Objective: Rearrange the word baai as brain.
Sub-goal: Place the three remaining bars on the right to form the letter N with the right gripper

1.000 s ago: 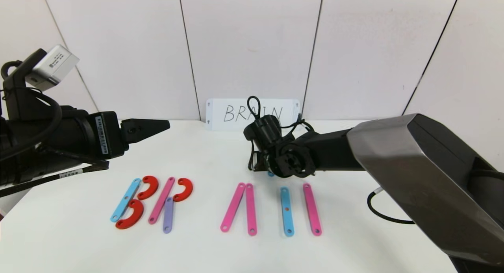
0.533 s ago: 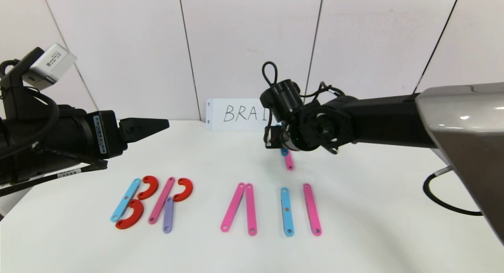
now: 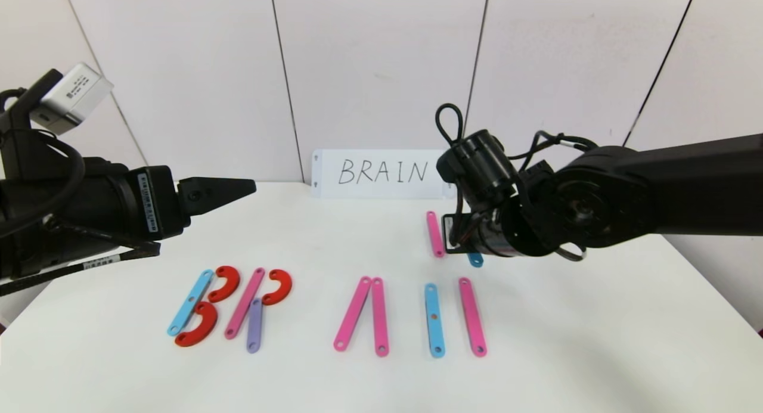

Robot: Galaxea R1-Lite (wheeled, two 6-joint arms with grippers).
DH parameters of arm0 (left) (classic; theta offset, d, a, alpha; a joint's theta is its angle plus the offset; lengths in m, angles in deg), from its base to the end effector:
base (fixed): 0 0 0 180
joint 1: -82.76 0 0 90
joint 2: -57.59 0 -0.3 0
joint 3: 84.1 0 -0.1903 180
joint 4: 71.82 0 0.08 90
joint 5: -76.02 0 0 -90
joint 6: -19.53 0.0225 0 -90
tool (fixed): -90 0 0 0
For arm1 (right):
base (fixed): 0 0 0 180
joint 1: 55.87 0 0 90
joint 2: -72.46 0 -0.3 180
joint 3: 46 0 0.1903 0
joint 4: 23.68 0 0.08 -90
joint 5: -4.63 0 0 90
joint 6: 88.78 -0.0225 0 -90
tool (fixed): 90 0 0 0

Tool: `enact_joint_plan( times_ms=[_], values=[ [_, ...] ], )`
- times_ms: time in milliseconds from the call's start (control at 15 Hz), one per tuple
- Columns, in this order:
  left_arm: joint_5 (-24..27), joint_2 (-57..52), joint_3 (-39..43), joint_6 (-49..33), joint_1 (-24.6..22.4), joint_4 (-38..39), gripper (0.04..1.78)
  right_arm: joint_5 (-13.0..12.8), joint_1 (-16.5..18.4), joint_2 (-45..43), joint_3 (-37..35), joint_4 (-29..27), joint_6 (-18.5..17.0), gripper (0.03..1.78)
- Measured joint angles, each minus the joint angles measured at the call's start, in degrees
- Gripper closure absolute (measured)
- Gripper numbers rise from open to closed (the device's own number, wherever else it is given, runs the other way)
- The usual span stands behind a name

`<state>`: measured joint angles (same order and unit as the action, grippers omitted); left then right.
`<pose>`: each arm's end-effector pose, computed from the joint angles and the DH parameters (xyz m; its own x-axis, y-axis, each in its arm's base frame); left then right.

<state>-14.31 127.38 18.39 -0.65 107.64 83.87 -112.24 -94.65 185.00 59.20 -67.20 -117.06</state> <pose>0.1662 -0.0769 0.2778 0.8718 -0.3980 -0.2855 0.3008 0.8951 -0.3291 0.2924 0.2219 0.1752 0.7220 0.0003 -0.6919 -0.0097 0.9999 -0.0096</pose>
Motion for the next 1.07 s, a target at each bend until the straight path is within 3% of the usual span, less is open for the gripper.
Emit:
enact_joint_plan(
  times_ms=[267, 800, 1067],
  values=[
    [0.0, 0.0, 0.2, 0.0, 0.0, 0.0, 0.12, 0.4, -0.5, -5.0, -10.9, 4.3, -1.3, 1.54],
    [0.1, 0.7, 0.3, 0.0, 0.1, 0.1, 0.12, 1.2, -1.7, -7.8, -25.5, 14.2, -2.0, 1.54],
    [0.3, 0.9, 0.4, 0.0, 0.1, 0.1, 0.12, 7.5, -1.1, -10.0, -30.6, 15.2, -0.9, 1.54]
  ],
)
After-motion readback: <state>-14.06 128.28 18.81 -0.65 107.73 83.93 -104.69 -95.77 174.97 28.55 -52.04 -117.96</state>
